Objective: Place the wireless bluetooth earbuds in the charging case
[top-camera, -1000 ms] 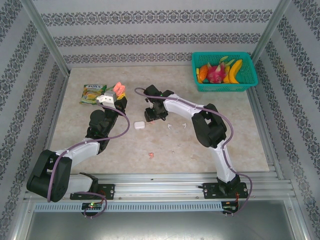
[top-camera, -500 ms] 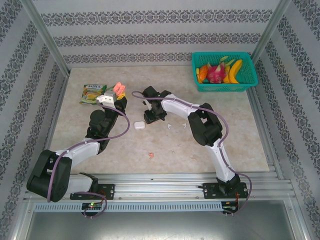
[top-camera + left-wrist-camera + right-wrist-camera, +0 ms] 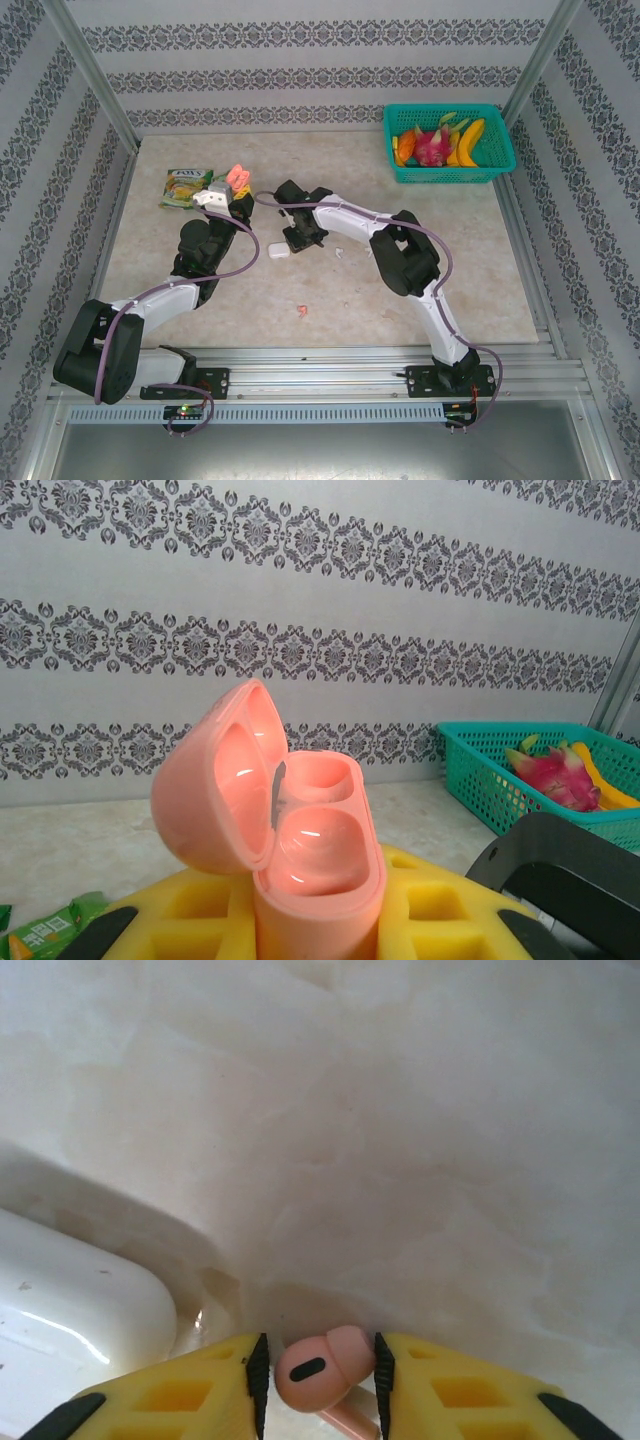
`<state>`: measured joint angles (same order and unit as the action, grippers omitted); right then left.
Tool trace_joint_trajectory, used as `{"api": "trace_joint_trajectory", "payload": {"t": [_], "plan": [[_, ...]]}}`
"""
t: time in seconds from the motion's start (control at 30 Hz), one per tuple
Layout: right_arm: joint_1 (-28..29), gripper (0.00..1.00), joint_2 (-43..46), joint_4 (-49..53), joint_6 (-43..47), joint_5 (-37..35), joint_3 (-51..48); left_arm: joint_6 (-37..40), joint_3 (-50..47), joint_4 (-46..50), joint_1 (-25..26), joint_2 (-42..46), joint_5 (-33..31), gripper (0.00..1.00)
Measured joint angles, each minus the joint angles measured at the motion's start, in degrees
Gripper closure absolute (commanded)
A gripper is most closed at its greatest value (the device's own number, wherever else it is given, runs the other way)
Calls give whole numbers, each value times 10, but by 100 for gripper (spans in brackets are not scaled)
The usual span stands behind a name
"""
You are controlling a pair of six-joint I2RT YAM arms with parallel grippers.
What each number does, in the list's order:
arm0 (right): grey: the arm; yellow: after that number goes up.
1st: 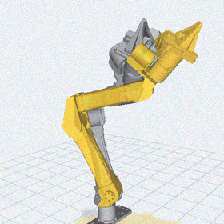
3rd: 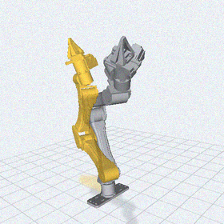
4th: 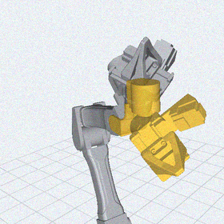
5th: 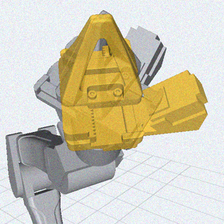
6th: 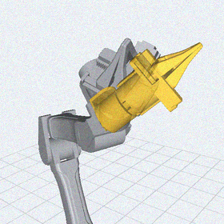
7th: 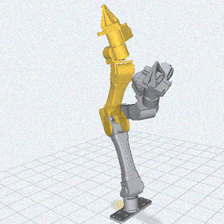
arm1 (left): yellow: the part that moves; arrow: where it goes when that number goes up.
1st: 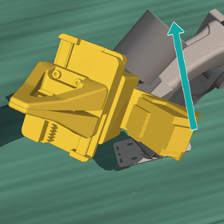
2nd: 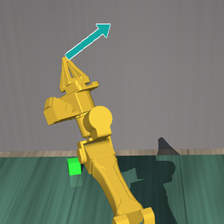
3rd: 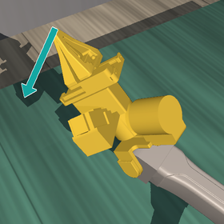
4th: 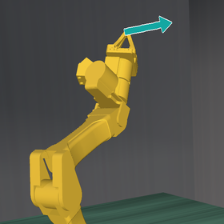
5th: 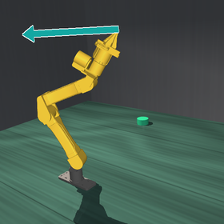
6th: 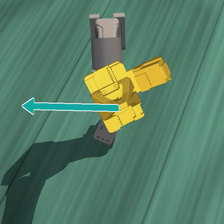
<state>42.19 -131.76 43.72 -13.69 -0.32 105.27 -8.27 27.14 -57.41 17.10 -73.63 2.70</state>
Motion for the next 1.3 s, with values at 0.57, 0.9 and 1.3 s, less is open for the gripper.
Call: {"api": "trace_joint_trajectory", "payload": {"t": [0.57, 0.9, 1.3], "plan": [[-11, 70, 11, -19, -183, -16, -24, -4, 0, 0, 0, 0, 0, 100], [-12, 58, 11, -20, -226, -7, -22, -5, 0, 0, 0, 0, 0, 100], [-16, 56, 3, 20, -212, -19, -1, -8, 0, 0, 0, 0, 0, 100]]}}
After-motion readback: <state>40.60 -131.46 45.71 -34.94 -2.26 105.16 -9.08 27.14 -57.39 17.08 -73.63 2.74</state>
